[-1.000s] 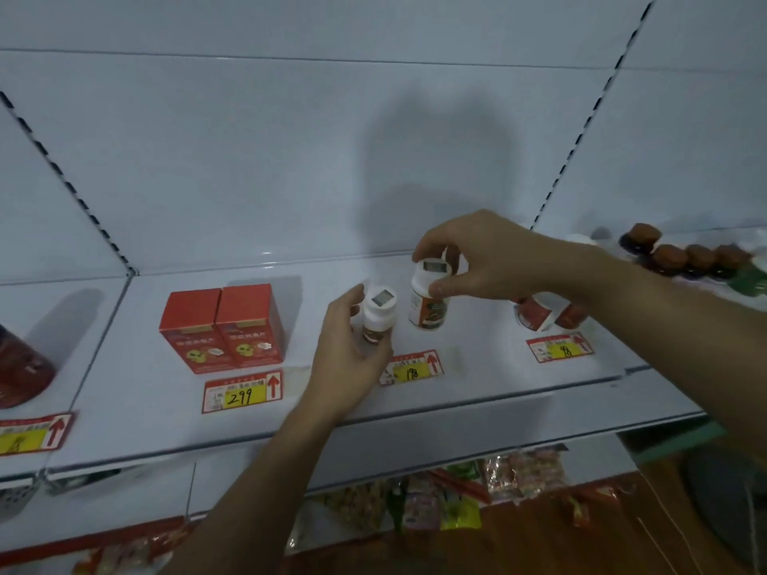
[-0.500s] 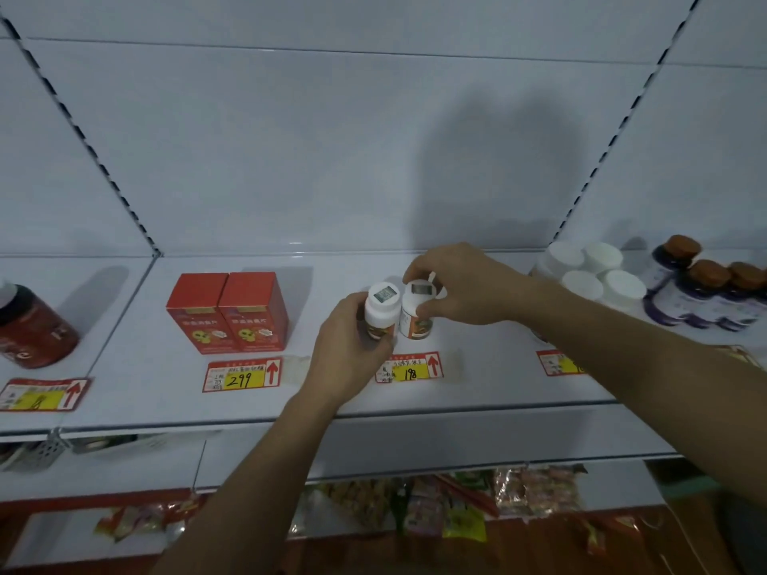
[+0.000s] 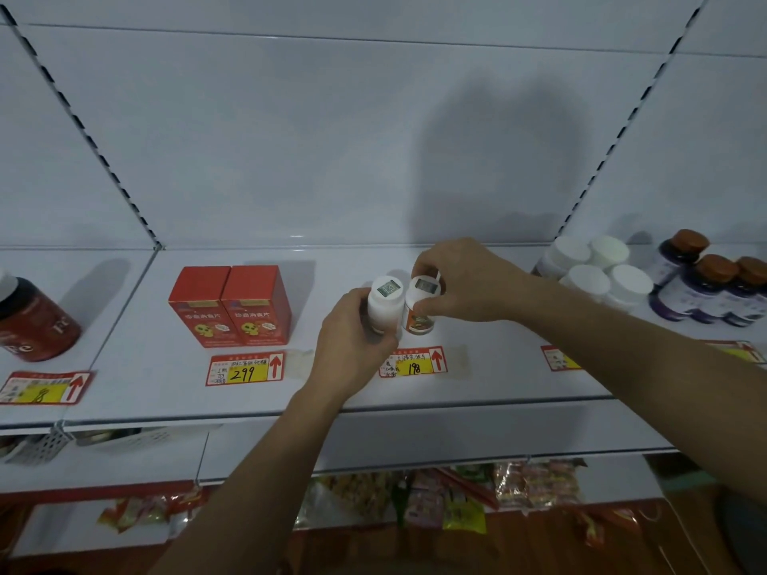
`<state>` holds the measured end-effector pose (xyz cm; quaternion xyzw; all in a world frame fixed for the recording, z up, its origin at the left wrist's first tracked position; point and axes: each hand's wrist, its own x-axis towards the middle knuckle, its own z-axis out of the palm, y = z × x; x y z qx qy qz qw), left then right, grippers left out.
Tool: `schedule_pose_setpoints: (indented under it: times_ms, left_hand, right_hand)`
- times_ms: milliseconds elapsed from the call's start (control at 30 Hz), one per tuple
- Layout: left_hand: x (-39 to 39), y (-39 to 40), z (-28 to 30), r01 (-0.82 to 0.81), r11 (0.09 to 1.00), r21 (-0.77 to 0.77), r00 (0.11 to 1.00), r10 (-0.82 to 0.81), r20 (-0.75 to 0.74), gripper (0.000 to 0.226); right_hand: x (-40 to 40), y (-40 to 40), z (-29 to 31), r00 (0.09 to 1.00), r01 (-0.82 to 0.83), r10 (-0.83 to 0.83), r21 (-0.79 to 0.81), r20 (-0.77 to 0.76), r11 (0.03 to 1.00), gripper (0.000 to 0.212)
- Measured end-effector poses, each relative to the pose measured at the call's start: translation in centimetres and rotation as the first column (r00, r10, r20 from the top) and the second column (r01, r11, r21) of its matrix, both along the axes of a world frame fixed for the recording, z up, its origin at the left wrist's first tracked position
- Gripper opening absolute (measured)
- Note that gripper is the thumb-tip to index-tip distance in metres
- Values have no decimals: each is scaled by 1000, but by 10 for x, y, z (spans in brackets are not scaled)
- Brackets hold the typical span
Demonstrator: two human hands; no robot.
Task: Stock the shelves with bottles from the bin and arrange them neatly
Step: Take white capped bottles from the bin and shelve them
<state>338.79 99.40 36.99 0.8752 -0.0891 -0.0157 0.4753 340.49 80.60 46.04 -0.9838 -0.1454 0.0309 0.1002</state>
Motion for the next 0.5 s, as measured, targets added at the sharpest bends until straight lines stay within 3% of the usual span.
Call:
schedule_pose_setpoints:
  times_ms: [500]
  left_hand:
    - [-1,-2,0,-34,999,13,999,34,28,60]
  right_hand:
    - [-3,1,5,998,44,-44,-13,-52,999,48]
